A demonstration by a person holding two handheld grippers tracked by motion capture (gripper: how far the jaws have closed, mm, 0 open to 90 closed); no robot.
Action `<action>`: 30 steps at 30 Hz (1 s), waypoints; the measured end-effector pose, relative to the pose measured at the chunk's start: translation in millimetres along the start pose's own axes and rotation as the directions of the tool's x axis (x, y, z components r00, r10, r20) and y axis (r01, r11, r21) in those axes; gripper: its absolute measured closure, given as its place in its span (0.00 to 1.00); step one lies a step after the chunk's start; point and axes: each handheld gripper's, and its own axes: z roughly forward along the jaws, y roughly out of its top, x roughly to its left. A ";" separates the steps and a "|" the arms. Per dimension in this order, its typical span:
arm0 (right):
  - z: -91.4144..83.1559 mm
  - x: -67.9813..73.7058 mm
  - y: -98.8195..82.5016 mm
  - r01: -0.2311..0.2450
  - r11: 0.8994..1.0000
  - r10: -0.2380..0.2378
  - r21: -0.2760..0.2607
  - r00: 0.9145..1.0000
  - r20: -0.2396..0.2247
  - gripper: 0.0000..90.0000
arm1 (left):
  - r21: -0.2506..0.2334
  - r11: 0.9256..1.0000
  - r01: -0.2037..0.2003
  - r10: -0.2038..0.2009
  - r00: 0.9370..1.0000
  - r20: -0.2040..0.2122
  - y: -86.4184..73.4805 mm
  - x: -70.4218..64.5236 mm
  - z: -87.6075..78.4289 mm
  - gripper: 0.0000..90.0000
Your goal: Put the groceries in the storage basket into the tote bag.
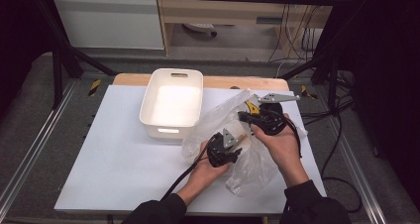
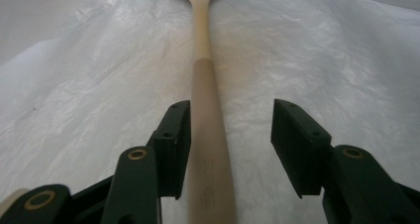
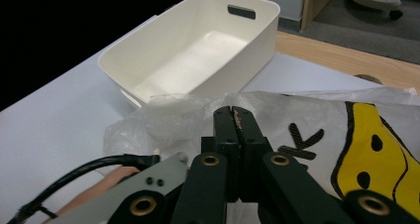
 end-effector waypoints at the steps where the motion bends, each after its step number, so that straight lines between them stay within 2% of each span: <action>1: 0.9 -0.4 -1.8 -0.006 1.000 0.006 0.003 1.000 0.001 1.00 | -0.008 1.000 0.000 0.001 1.000 0.003 -1.3 -0.9 -3.5 0.55; 4: 4.6 -2.1 -7.4 -0.016 1.000 0.016 0.005 1.000 -0.006 1.00 | -0.021 1.000 0.007 -0.007 1.000 0.014 -3.1 -2.0 -14.0 0.53; 6: 7.7 -2.8 -10.5 -0.012 1.000 0.012 0.007 1.000 -0.009 1.00 | -0.032 0.999 0.026 -0.025 0.999 0.040 -3.4 -1.9 -21.3 0.52; 11: 13.5 -2.4 -16.8 -0.013 1.000 0.013 0.013 1.000 -0.015 1.00 | -0.056 0.998 0.042 -0.038 0.997 0.072 -8.2 -2.1 -41.3 0.49; 13: 16.2 -2.2 -19.3 -0.006 1.000 0.006 0.021 1.000 -0.005 1.00 | -0.059 0.997 0.047 -0.043 0.996 0.078 -8.3 -3.4 -47.1 0.47; 15: 19.2 -2.2 -22.3 -0.004 1.000 0.005 0.029 1.000 -0.010 1.00 | -0.062 0.998 0.033 -0.028 0.995 0.094 -6.7 -6.4 -52.1 0.43; 17: 20.9 -1.4 -25.1 0.001 0.999 0.000 0.033 1.000 -0.011 1.00 | -0.058 0.998 0.010 -0.005 0.996 0.086 -7.4 -8.9 -59.1 0.41; 19: 21.0 -1.6 -28.5 -0.001 0.999 0.002 0.035 1.000 -0.014 1.00 | -0.047 0.999 0.009 -0.005 0.996 0.085 -9.9 -8.6 -65.0 0.36; 26: 21.0 -5.8 -40.1 -0.022 0.999 0.023 0.039 1.000 -0.016 1.00 | -0.067 0.995 0.079 -0.072 0.993 0.094 -12.0 4.2 -82.4 0.32; 30: 21.4 -8.3 -44.3 -0.032 0.999 0.033 0.028 0.999 -0.026 1.00 | -0.084 0.989 0.120 -0.110 0.988 0.109 -10.7 10.8 -89.6 0.30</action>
